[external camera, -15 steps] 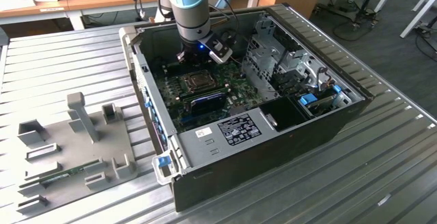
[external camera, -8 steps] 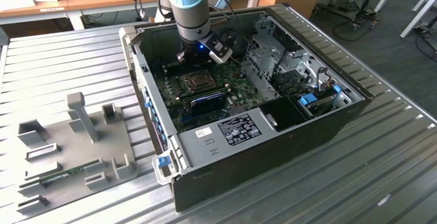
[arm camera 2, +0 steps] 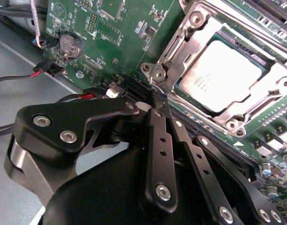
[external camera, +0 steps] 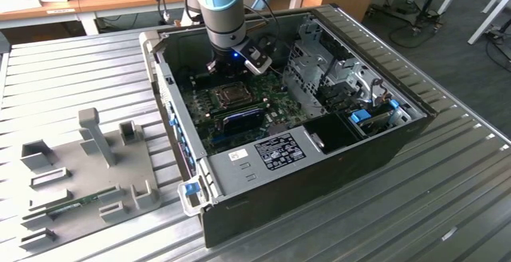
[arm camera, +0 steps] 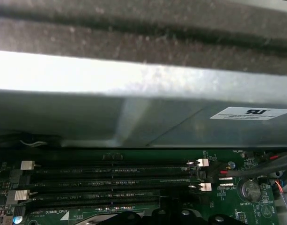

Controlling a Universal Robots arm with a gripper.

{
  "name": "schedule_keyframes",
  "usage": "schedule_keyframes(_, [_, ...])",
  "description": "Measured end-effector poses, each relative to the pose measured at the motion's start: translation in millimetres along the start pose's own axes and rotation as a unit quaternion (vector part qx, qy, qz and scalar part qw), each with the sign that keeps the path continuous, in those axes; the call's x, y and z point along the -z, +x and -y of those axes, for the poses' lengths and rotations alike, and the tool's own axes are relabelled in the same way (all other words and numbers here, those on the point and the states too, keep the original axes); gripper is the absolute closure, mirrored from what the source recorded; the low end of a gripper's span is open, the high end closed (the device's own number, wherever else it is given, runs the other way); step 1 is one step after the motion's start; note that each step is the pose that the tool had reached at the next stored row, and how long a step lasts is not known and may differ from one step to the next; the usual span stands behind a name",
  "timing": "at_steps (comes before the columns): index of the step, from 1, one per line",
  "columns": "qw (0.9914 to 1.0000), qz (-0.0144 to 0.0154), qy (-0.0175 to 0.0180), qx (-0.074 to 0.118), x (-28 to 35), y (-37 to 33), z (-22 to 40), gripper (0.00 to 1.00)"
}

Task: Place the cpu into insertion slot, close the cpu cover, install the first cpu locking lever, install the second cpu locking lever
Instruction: 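Install the first cpu locking lever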

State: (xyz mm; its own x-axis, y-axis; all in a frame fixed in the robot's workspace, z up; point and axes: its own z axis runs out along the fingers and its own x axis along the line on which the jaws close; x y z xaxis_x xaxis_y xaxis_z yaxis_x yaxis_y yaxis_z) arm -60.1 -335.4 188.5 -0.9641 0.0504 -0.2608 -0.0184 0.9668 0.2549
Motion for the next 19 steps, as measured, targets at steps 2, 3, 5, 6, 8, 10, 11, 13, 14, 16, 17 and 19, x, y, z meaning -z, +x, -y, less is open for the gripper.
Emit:
schedule_keyframes(2, [1.00000, 0.0001, -0.0001, 0.000, 0.0, 0.1, 0.2, 0.89])
schedule_keyframes(3, [1.00000, 0.0002, -0.0001, 0.000, 0.1, 0.1, 0.4, 0.89])
schedule_keyframes(5, [1.00000, 0.0002, 0.0000, 0.000, 0.1, 0.1, 0.6, 0.89])
schedule_keyframes(6, [1.00000, 0.0002, 0.0000, 0.000, 0.1, 0.0, 0.6, 0.89])
schedule_keyframes(8, [1.00000, 0.0002, 0.0000, 0.000, 0.2, 0.1, 0.8, 0.89])
schedule_keyframes(10, [1.00000, 0.0002, -0.0002, 0.000, 0.3, 0.1, 1.2, 0.89])
schedule_keyframes(11, [1.00000, 0.0002, -0.0003, 0.000, 0.3, 0.0, 1.4, 0.89])
schedule_keyframes(13, [1.00000, 0.0003, -0.0003, 0.000, 0.4, 0.0, 1.4, 0.89])
schedule_keyframes(14, [1.00000, 0.0005, -0.0004, 0.000, 0.4, 0.0, 1.4, 0.89])
schedule_keyframes(16, [1.00000, 0.0011, -0.0006, 0.000, 0.4, 0.0, 1.5, 0.89])
schedule_keyframes(17, [1.00000, 0.0014, -0.0007, 0.000, 0.4, 0.1, 1.5, 0.89])
schedule_keyframes(19, [1.00000, 0.0016, -0.0008, 0.000, 0.4, 0.1, 1.5, 0.89])
